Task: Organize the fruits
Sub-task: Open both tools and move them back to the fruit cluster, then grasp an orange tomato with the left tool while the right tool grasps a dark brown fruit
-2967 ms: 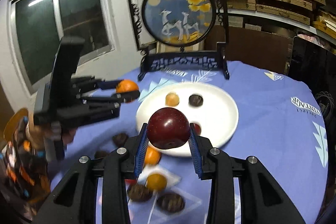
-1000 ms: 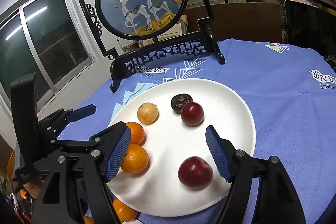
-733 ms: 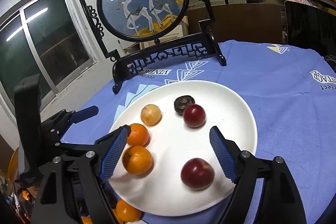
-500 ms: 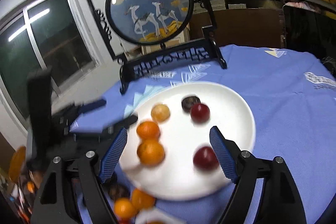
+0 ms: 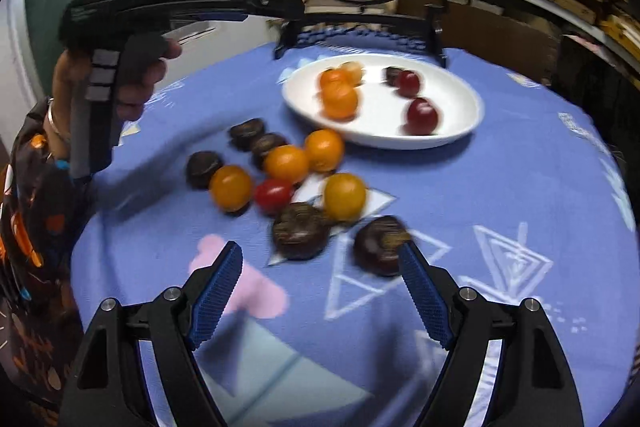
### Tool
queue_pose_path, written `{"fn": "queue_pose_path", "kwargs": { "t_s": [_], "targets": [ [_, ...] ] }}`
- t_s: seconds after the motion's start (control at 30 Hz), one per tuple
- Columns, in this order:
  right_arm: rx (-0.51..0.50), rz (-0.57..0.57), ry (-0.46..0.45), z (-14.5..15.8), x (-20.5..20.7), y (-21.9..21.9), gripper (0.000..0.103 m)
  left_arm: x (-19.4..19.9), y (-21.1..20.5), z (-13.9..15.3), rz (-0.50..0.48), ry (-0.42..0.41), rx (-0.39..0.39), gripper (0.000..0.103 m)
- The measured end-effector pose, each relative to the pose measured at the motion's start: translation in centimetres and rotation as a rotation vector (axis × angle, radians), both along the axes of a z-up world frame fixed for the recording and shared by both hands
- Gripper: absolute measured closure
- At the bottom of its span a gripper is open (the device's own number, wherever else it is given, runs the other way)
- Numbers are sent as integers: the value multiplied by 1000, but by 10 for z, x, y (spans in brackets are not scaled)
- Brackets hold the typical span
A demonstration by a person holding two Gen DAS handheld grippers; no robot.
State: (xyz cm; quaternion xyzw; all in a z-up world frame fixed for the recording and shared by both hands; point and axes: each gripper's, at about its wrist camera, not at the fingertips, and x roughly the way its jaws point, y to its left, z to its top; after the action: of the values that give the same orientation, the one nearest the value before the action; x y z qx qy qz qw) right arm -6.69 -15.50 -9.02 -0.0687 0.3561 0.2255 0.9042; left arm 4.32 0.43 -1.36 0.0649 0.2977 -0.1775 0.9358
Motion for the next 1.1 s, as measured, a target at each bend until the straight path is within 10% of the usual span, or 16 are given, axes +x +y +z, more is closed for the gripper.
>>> {"fn": "queue_pose_path", "kwargs": {
  "t_s": [0.13, 0.27, 0.47, 0.67, 0.87, 1.1],
  "targets": [
    [-33, 55, 42, -11, 18, 26, 28, -30, 20, -6, 35, -6, 110, 8],
    [-91, 47, 109, -22, 36, 36, 60, -56, 22, -13, -9, -15, 203, 8],
    [-41, 32, 113, -18, 27, 17, 60, -94, -25, -48, -218, -24, 339, 8],
    [4, 2, 116, -13, 11, -6, 60, -80, -45, -81, -276, 59, 411, 40],
    [24, -2, 117, -16, 11, -12, 60, -68, -46, -90, -310, 126, 380, 66],
    [53, -9, 91, -8, 12, -17, 60, -70, -31, -64, -301, 109, 275, 66]
  ]
}}
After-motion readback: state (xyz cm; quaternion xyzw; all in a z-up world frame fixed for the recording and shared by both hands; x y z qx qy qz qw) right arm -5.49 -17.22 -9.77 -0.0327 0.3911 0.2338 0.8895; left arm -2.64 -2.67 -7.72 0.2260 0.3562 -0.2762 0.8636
